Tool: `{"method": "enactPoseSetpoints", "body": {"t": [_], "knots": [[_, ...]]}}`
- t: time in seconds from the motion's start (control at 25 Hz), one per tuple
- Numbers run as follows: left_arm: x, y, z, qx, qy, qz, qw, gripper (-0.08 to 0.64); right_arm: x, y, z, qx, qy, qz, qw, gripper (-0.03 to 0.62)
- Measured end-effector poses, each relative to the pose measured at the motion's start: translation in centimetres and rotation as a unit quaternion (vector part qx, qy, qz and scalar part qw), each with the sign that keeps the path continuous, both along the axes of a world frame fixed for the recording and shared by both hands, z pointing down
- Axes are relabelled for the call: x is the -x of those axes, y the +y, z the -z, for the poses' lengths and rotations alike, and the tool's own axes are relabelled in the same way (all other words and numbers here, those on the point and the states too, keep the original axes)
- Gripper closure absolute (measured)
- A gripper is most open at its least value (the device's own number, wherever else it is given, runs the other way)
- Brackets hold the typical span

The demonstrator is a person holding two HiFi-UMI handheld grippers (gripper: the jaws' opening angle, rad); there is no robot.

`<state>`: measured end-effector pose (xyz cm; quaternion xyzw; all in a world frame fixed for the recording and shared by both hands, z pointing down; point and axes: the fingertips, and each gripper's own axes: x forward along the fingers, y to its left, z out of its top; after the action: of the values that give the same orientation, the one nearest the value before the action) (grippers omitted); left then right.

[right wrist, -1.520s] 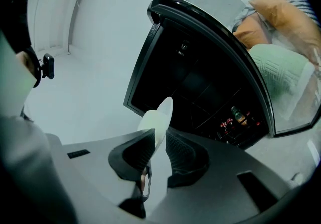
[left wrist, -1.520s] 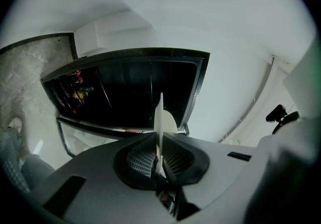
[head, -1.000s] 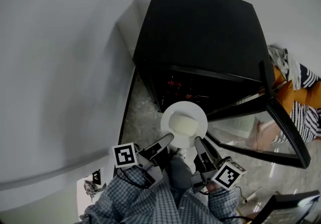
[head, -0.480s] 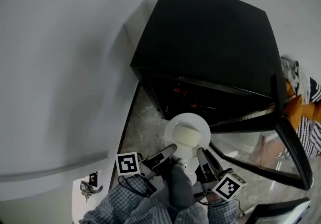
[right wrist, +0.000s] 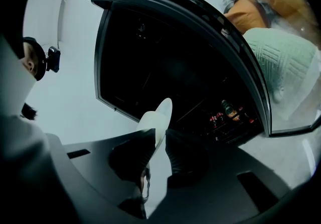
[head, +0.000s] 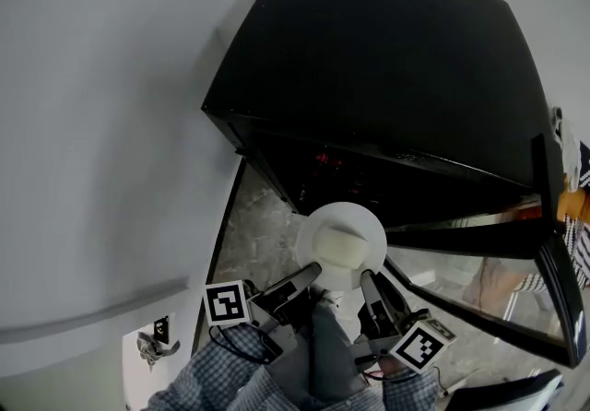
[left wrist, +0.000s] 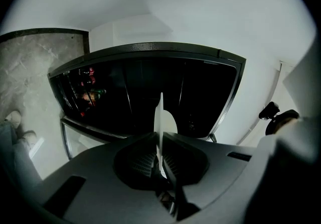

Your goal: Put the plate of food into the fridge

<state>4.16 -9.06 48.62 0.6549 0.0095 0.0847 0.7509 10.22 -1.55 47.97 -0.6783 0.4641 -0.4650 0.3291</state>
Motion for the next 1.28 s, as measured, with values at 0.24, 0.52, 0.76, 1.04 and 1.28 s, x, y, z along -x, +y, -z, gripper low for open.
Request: {"method": "enactPoseSetpoints", "body": {"t": [0.24, 0.52, 0.76, 1.04, 1.28], "knots": [[-1.9, -1.4, -2.2, 0.007, -0.004, 0.012, 0.9999, 0.532, -2.1, -1.4, -2.1, 0.009, -0.007, 0.005, 1.0, 0.523], [-3.2, -2.2, -4.4, 0.01, -0.026, 0.028, 0.9992, 0.532, -4.1, -2.8, -4.0, 0.014, -0.014, 0.005, 1.0, 0.523], [-3.1, -2.2, -4.1, 0.002, -0.017, 0.034, 0.9993, 0.532, -3.9, -2.6, -4.0, 0.011, -0.01, -0.008, 1.0, 0.523], [-3.0, -2.3, -3.9, -0.008, 0.001, 0.041, 0.9991, 0.532, -3.8, -2.6, -3.8, 0.016, 0.02, -0.014, 1.0, 0.523], [-3.6, -2.4, -4.3, -0.01, 0.008, 0.051, 0.9986, 0.532, -4.6, -2.8, -4.1, 0.026, 0.038, -0.023, 0.999, 0.523]]}}
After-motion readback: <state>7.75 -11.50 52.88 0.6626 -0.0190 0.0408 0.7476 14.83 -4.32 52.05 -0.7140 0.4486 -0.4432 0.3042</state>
